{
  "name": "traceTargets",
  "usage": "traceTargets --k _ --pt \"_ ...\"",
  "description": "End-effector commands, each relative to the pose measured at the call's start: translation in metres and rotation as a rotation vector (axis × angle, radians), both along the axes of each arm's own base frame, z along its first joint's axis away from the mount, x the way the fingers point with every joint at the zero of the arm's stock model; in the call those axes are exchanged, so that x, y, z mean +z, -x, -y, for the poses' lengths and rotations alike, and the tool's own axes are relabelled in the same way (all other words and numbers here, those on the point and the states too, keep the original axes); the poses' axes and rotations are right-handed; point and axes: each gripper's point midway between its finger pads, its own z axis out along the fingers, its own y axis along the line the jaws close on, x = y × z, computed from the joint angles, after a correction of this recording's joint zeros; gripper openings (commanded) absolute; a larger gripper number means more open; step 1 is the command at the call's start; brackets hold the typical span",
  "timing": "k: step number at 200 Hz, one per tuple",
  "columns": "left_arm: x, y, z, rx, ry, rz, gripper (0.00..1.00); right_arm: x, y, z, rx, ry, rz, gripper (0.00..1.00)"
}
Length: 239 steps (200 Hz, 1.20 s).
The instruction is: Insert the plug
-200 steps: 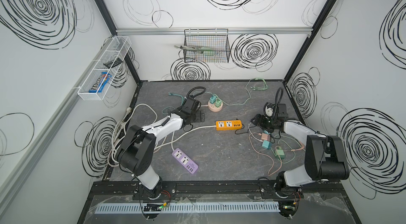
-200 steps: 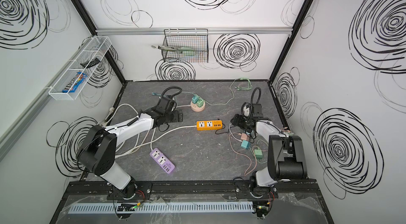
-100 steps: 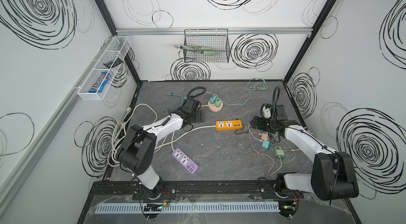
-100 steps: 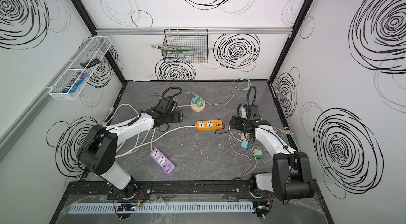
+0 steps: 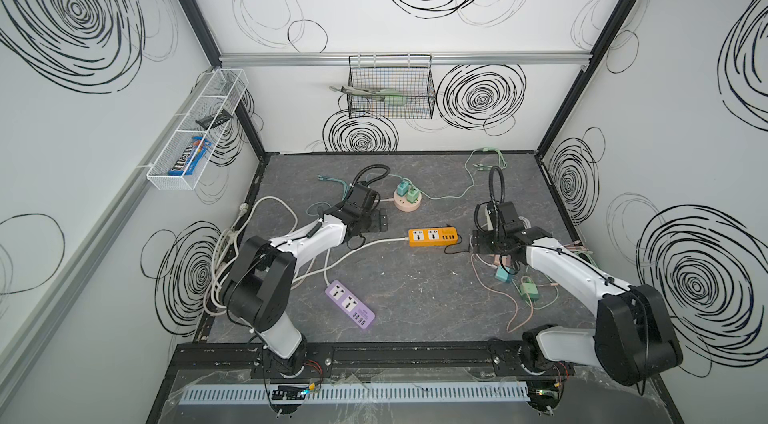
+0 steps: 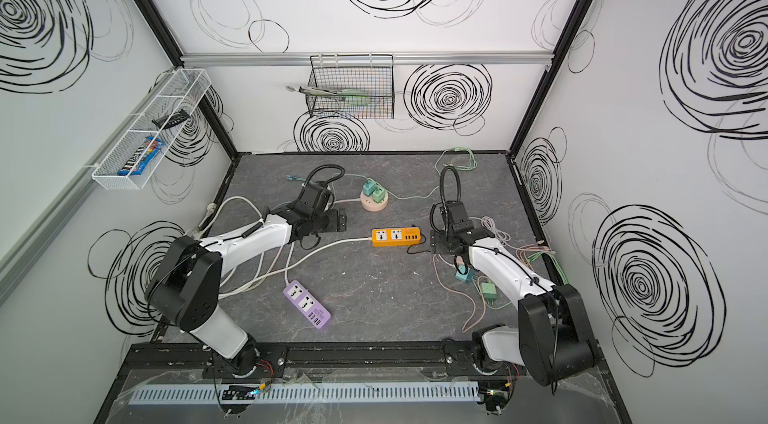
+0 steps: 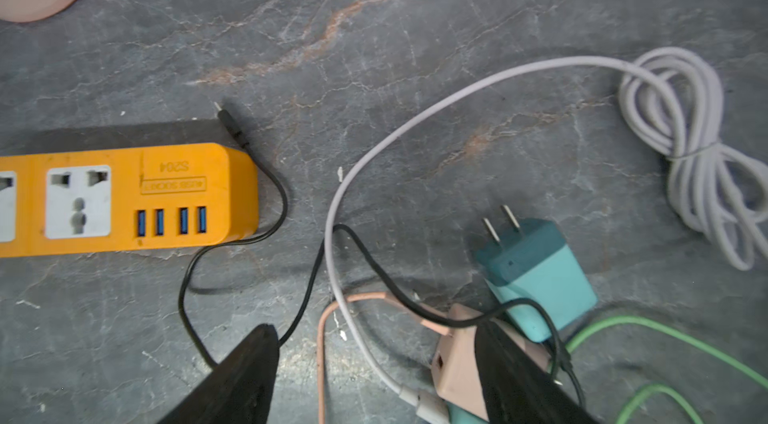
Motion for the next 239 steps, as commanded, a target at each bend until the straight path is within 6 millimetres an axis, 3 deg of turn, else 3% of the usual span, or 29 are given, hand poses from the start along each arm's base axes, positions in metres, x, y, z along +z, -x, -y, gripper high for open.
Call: traceTargets --k 1,76,110,139,175,202,239 --pt "-0.003 -0.002 0.003 -0.015 -0.008 0.001 0.96 0.004 -0.002 0.013 -0.062 0.059 -0.012 0.78" --pt "-0.004 -0.002 0.002 -0.015 -0.015 0.002 0.96 -0.005 -0.009 -0.007 0.048 0.129 -0.131 0.72" --pt "-0.003 -0.003 0.004 -0.019 0.0 0.005 0.96 -0.014 -0.005 -0.007 0.154 0.29 -0.233 0.71" --pt "-0.004 -0.002 0.005 -0.026 0.011 0.0 0.96 -0.01 -0.013 -0.015 0.233 0.336 -0.263 0.71" --pt "-0.004 -0.001 0.005 -0.024 0.017 0.001 0.96 -0.012 0.0 -0.001 0.295 0.505 -0.35 0.72" --pt "-0.004 -0.001 0.006 -0.029 0.023 -0.001 0.96 -0.013 0.003 -0.005 0.351 0.491 -0.322 0.7" --pt "-0.003 -0.001 0.006 -0.028 0.027 0.001 0.96 -0.025 0.001 0.014 0.331 0.616 -0.314 0.69"
